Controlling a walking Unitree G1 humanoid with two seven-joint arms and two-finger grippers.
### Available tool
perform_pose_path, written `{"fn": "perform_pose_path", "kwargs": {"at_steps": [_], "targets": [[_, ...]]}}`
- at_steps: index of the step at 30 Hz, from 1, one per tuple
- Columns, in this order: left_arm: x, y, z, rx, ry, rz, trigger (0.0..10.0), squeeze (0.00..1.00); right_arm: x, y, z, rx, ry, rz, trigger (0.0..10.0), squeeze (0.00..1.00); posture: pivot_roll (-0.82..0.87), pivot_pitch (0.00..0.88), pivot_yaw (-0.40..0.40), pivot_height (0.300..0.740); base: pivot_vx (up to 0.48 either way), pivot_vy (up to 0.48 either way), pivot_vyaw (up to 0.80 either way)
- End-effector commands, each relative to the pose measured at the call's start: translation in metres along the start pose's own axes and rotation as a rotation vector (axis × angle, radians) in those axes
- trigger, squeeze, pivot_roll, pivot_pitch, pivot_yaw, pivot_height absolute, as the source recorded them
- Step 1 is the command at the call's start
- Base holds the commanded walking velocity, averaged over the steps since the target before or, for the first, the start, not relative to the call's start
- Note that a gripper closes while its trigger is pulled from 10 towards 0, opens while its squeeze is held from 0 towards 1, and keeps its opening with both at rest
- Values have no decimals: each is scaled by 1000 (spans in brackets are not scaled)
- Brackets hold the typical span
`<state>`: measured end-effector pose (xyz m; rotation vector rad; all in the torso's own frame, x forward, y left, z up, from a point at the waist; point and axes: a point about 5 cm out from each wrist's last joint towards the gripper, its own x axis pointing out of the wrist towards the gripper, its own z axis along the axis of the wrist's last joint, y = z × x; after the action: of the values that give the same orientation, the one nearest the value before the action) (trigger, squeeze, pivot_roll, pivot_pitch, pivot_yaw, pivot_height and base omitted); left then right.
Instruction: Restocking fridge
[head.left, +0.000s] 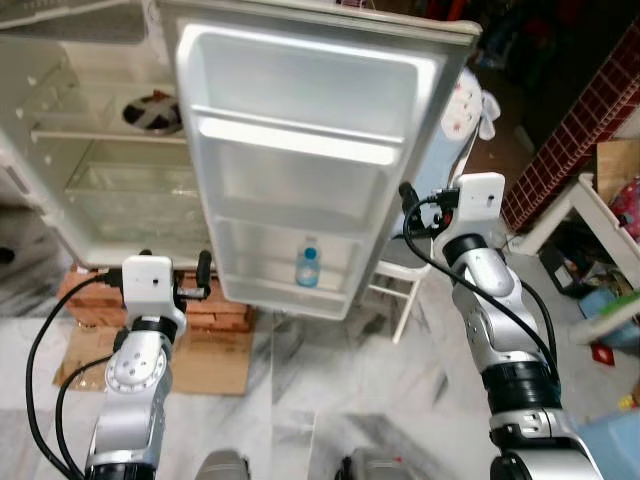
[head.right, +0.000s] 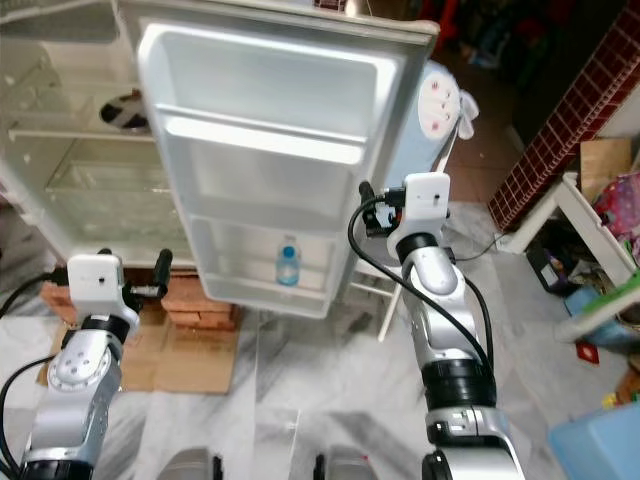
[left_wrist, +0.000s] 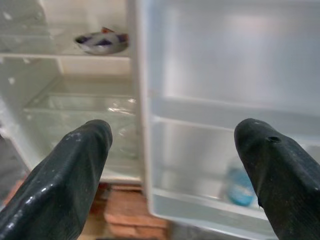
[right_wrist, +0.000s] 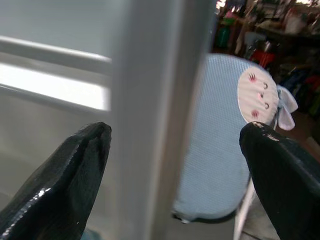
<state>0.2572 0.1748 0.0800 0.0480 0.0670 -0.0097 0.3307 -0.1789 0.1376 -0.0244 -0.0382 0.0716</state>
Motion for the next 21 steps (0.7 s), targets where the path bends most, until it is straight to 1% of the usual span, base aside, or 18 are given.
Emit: {"fn": "perform_pose_path", "kwargs": {"at_steps": [1, 4, 8, 11, 16, 19, 21], "targets": [[0, 10, 3, 17, -8, 22, 10000, 0, 4, 9, 10, 10, -42, 32, 10000, 0, 32, 77, -59, 740, 289, -349, 556], [1, 10, 3, 18, -7, 21, 10000, 0, 4, 10, 9, 8, -40, 48, 10000, 0, 31, 77, -59, 740, 289, -350, 477], [1, 10, 3, 18, -6, 22, 10000, 0, 4, 12, 2, 14, 2, 104, 10000, 0, 30, 77, -61, 740, 286, -350, 0], [1, 9, 2, 19, -4, 25, 10000, 0, 4, 12, 0, 15, 8, 113, 10000, 0, 31, 77, -61, 740, 268, -351, 0], [1, 9, 3, 15, -5, 37, 10000, 0, 10, 11, 4, 17, -14, 123, 10000, 0, 38, 79, -61, 740, 0, 0, 0], [1, 10, 3, 17, -1, 44, 10000, 0, 11, 14, 5, 39, -13, 208, 10000, 0, 43, 79, -63, 740, 0, 0, 0], [0, 10, 2, 18, 1, 45, 10000, 0, 9, 17, 2, 36, 2, 294, 10000, 0, 46, 80, -64, 740, 0, 0, 0]]}}
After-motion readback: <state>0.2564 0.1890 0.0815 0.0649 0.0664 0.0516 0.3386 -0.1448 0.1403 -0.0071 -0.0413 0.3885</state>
